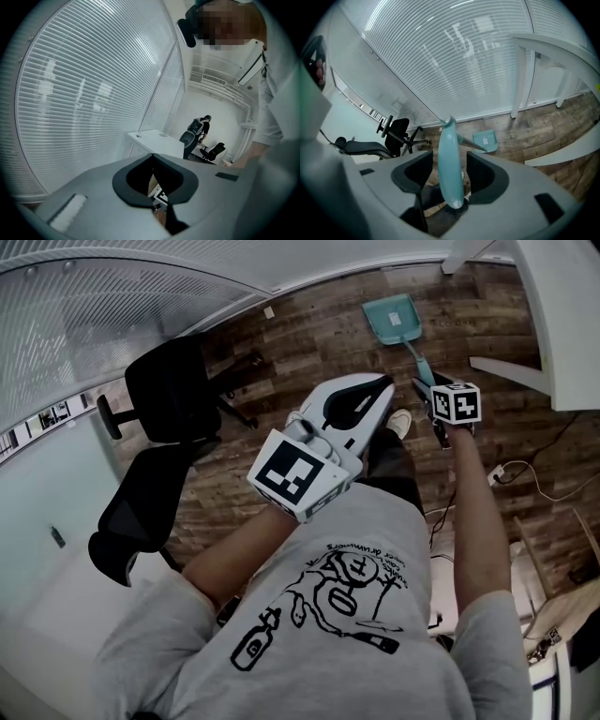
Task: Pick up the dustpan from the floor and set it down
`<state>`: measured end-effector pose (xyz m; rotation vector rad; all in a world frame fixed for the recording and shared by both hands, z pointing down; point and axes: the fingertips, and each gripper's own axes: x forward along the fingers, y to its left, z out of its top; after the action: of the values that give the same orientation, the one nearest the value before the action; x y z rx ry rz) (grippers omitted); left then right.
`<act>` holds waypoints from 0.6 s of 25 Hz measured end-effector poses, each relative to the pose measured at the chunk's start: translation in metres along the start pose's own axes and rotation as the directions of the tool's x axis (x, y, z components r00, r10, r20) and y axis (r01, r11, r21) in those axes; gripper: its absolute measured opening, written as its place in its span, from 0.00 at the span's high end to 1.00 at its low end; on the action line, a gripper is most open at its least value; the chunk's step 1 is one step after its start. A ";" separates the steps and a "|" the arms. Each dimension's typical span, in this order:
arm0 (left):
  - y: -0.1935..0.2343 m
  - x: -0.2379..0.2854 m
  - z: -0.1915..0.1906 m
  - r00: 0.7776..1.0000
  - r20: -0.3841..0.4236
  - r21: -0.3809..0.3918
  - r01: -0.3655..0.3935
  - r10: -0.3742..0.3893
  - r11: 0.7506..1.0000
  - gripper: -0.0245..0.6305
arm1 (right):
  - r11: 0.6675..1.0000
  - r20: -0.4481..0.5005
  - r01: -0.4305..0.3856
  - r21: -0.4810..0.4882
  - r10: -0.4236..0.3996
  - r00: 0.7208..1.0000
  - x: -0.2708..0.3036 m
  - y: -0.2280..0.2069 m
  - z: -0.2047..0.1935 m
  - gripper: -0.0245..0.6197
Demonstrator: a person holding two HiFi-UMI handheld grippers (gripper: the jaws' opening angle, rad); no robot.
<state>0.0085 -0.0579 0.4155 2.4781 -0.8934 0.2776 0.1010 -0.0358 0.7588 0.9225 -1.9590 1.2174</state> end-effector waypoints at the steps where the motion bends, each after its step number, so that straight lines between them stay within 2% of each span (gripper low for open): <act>1: 0.000 -0.001 -0.001 1.000 -0.002 -0.001 -0.002 0.002 1.000 0.96 | 1.000 0.002 -0.002 -0.001 0.002 1.000 0.001 0.000 0.001 0.66; 7: 0.004 -0.004 -0.002 1.000 -0.002 -0.007 -0.012 0.012 1.000 0.96 | 1.000 -0.004 0.009 0.006 -0.009 1.000 0.003 -0.002 0.005 0.68; 9: 0.006 -0.006 -0.002 1.000 -0.003 -0.007 -0.014 0.014 1.000 0.96 | 1.000 0.003 0.014 -0.006 -0.014 1.000 0.004 -0.002 0.007 0.80; 15: 0.007 -0.008 -0.003 1.000 0.002 -0.014 -0.018 0.018 1.000 0.96 | 1.000 0.024 -0.002 0.008 0.002 1.000 0.005 0.001 0.009 0.81</act>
<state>-0.0021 -0.0568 0.4183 2.4594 -0.9154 0.2747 0.0961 -0.0445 0.7589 0.9432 -1.9755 1.2214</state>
